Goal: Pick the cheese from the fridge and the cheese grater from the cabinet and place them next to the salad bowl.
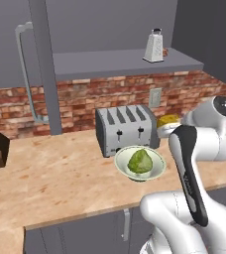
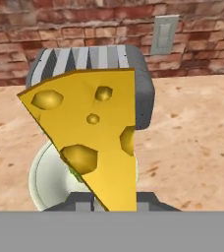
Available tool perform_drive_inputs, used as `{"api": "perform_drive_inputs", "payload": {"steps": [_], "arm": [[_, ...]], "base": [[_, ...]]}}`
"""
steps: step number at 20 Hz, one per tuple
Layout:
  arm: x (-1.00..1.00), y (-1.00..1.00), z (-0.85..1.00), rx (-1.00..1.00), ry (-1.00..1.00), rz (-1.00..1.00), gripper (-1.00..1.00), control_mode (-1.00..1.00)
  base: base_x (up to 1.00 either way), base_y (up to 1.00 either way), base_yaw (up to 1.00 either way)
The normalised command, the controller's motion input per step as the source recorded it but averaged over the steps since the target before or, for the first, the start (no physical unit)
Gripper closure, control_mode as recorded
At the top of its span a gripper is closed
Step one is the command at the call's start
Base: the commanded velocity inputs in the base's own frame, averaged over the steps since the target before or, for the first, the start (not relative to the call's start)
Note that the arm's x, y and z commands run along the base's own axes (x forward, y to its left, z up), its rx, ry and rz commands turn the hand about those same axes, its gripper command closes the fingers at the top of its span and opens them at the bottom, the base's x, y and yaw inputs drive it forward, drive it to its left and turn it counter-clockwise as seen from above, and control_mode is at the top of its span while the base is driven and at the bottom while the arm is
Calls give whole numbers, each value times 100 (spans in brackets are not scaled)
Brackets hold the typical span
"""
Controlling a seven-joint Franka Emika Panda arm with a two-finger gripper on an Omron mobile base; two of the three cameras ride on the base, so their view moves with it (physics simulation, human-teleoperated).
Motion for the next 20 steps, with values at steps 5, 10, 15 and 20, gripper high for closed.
{"api": "perform_drive_inputs", "payload": {"steps": [5, 10, 15, 20], "arm": [[2, 69, -25, 0, 10, 18, 100, -100], [9, 61, -24, 11, 8, 28, 100, -100], [32, 77, -16, 0, 10, 8, 100, -100], [38, 81, -19, -4, 16, 0, 100, -100]], "base": [[0, 0, 0], [0, 0, 0], [0, 0, 0], [0, 0, 0]]}}
